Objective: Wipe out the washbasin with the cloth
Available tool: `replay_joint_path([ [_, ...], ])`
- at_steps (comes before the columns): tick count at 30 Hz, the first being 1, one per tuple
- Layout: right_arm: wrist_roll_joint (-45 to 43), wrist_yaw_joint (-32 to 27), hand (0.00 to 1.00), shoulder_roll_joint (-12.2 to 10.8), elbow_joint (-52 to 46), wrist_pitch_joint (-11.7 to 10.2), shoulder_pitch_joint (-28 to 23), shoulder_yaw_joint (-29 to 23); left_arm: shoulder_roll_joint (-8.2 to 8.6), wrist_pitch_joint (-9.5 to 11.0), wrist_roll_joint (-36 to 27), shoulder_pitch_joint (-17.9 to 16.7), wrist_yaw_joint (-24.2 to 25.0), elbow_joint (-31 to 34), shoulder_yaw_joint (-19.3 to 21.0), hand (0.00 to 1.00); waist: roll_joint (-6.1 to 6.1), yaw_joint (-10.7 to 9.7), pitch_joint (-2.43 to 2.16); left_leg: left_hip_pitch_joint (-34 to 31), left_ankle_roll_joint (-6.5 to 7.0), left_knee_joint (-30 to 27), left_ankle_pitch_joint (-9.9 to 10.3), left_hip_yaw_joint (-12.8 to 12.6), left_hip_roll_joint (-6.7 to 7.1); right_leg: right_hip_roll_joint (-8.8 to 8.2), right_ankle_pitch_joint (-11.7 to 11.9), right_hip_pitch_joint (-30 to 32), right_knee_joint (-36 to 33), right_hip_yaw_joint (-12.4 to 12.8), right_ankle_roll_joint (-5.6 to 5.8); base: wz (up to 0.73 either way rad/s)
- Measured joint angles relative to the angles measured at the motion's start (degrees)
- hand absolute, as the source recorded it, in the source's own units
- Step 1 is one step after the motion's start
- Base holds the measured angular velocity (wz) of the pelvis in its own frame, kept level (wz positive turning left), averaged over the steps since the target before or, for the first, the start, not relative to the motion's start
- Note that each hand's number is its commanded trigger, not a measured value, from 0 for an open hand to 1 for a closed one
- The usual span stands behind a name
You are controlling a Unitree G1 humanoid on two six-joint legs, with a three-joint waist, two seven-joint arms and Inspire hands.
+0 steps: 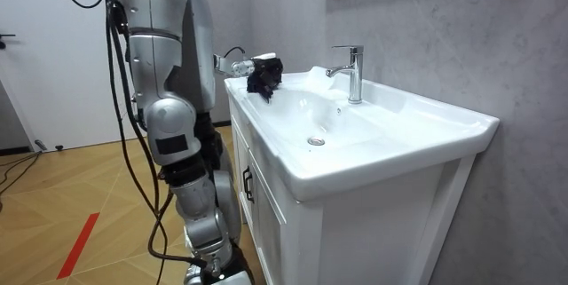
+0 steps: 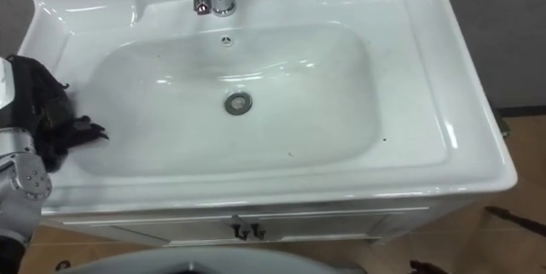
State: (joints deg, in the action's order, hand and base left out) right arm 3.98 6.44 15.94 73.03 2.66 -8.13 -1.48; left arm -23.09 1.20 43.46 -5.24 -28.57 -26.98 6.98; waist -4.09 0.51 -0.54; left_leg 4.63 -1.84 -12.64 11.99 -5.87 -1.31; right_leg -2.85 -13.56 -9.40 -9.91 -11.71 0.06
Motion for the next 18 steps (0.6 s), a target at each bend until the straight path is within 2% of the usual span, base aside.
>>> replay_joint_path([
  [2,0.0,0.1,0.00,-0.1,0.0,0.9,-0.1,-0.2,0.01,0.0,0.0,-0.8,0.0,0.1,1.2,1.00,0.08,-0.1,-0.13,0.0,0.10,-0.1,-0.1,-0.1,0.03,-0.02,0.0,0.0,0.0,0.2,0.05,-0.04],
  [4,0.2,0.0,0.00,0.0,0.0,1.1,-0.1,-0.8,0.01,0.0,0.0,-1.8,-0.8,0.1,1.7,0.80,0.12,-0.1,-0.12,0.1,0.22,0.0,-0.1,-0.1,0.06,-0.02,0.0,0.0,0.1,0.5,0.10,0.00],
  [5,0.3,0.0,0.00,0.0,0.0,1.1,-0.1,-1.0,0.01,-0.1,0.0,-2.4,-1.4,0.1,1.9,0.34,0.14,-0.1,-0.13,0.1,0.24,0.0,-0.1,-0.1,0.07,-0.02,0.0,0.0,0.1,0.5,0.11,0.00],
  [6,0.3,0.0,0.00,0.0,0.0,1.1,-0.1,-1.0,0.01,-0.2,0.0,-2.5,-1.6,0.1,1.9,0.00,0.15,-0.1,-0.14,0.1,0.27,0.0,-0.2,-0.1,0.07,-0.01,0.0,0.0,0.1,0.5,0.11,0.04],
  [18,0.4,-0.1,0.00,0.0,-0.1,1.1,0.3,-2.7,0.01,-0.6,0.0,-3.3,-3.5,0.4,1.9,0.00,-0.02,-0.1,-0.19,0.2,0.30,0.0,-0.2,0.4,0.15,0.00,0.0,-0.5,0.4,0.1,0.10,0.02],
])
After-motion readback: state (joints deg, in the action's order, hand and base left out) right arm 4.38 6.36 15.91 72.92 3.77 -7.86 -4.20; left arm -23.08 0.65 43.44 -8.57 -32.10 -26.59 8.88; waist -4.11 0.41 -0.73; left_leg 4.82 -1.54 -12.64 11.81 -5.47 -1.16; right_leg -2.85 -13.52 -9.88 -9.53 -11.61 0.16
